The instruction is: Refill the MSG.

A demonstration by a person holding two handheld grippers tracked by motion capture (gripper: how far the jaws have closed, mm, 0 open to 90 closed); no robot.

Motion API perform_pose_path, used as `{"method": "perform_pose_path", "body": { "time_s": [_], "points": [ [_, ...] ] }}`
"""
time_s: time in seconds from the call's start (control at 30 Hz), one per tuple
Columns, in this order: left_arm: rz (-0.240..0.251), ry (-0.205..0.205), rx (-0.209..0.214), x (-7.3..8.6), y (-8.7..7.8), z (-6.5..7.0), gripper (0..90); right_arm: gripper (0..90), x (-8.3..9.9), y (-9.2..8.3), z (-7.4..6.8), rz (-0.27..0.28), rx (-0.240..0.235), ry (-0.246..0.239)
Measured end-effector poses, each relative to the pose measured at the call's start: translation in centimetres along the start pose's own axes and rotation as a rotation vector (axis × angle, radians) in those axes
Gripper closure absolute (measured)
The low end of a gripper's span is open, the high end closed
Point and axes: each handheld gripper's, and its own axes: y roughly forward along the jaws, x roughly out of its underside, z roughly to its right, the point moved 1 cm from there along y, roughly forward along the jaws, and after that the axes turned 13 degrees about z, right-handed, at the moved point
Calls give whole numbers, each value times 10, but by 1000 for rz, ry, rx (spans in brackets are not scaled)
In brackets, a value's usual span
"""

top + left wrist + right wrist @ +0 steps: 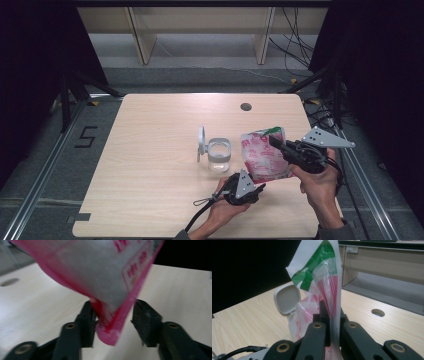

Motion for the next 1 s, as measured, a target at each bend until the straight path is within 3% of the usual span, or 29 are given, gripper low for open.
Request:
{"method": "perform_pose_path", "body": {
  "time_s": [0.1,0.17,0.27,0.43,0.5,0.53,0.67,0.7,0.73,0.83,0.87,1.0],
  "points": [
    [20,-14,-26,0,1,-2,641,900,-3,6,-2,2,-14,-17],
    [32,-82,-20,-1,1,-5,682,900,-5,10,-1,6,-13,-57],
    [58,-116,-37,-4,1,-8,720,900,-9,15,1,-5,-10,-73],
    [94,-156,-66,-9,5,-9,722,900,-19,26,0,-6,-7,-74],
    [112,-200,-61,-11,7,-10,722,900,-24,31,1,-24,-11,-106],
    [121,-212,-63,-11,8,-11,722,900,-26,35,-1,-14,-8,-94],
    [142,-239,-103,-12,12,-12,723,900,-31,47,0,-20,-15,-87],
    [149,-253,-99,-12,14,-13,723,900,-32,50,0,-31,-26,-74],
    [145,-246,-105,-13,15,-13,723,900,-33,53,1,-31,-26,-102],
    [160,-268,-114,-12,18,-14,724,900,-34,62,0,-50,-29,-77],
    [160,-260,-116,-11,18,-15,724,900,-34,65,1,-49,-33,-96],
    [174,-289,-100,-5,19,-14,726,900,-32,75,-3,-104,-35,-76]
  ]
}}
